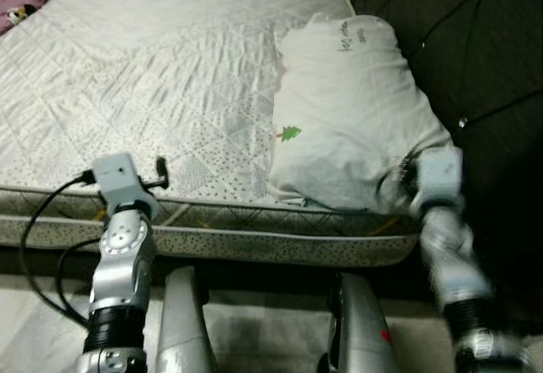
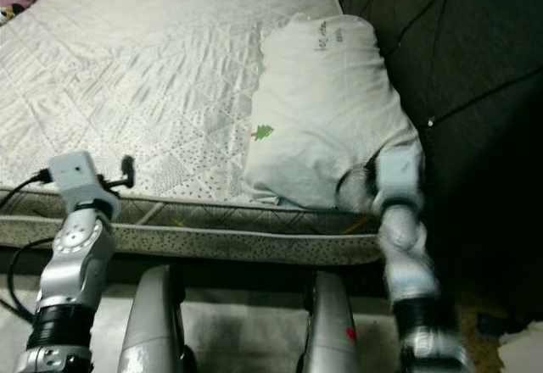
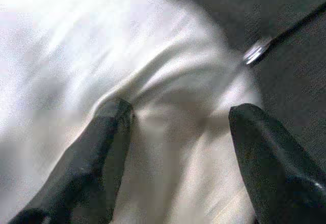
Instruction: Clean up the room
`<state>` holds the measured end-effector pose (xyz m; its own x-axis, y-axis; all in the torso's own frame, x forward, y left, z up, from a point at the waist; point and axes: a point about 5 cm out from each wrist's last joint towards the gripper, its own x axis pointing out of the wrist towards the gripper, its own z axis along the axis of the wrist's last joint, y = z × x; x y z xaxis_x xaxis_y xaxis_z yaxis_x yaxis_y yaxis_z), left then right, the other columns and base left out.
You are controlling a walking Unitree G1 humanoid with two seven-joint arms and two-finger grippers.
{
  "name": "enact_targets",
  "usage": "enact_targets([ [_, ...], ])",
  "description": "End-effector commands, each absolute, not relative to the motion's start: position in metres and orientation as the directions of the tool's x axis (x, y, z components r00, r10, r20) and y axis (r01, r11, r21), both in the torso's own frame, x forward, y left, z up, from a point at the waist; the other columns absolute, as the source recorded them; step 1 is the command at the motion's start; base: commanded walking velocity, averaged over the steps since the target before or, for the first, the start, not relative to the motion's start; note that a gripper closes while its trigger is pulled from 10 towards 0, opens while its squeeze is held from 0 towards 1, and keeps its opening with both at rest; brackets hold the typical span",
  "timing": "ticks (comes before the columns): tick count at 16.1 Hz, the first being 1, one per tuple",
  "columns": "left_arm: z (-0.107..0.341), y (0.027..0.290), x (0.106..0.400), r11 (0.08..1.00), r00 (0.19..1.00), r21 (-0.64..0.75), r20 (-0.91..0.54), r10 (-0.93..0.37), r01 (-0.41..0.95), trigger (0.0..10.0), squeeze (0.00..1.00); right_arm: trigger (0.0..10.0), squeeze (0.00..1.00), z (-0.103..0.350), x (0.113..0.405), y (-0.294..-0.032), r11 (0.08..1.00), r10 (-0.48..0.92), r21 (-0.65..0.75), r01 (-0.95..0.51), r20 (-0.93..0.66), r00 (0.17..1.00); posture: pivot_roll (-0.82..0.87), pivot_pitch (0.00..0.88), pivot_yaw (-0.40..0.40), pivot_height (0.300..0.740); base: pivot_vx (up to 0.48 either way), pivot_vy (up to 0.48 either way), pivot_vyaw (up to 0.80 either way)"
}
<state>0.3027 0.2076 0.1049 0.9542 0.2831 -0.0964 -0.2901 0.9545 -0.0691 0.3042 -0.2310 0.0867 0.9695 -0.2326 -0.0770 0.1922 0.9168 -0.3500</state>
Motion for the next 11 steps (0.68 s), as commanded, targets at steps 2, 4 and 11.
enact_targets([
  [2, 0.111, 0.219, 0.299, 0.937, 0.936, -0.048, -0.071, 0.343, -0.347, 10.0, 0.00, 10.0, 1.00, 0.082, 0.296, -0.239, 0.910, -0.266, -0.359, 0.209, -0.116, 0.957, 0.05, 0.000, -0.035, 0.518, 0.000, 0.000, 0.00],
  [4, 0.119, 0.220, 0.297, 0.930, 0.931, -0.030, -0.022, 0.365, -0.365, 10.0, 0.00, 10.0, 1.00, 0.096, 0.303, -0.239, 0.902, -0.279, -0.361, 0.238, -0.065, 0.958, 0.05, 0.000, -0.031, 0.518, 0.000, 0.000, 0.00],
  [11, 0.136, 0.206, 0.292, 0.933, 0.931, -0.044, 0.071, 0.359, -0.357, 10.0, 0.00, 10.0, 1.00, 0.163, 0.346, -0.161, 0.996, -0.037, -0.069, 0.048, 0.156, 0.987, 0.08, 0.000, -0.051, 0.518, 0.000, 0.000, 0.00],
])
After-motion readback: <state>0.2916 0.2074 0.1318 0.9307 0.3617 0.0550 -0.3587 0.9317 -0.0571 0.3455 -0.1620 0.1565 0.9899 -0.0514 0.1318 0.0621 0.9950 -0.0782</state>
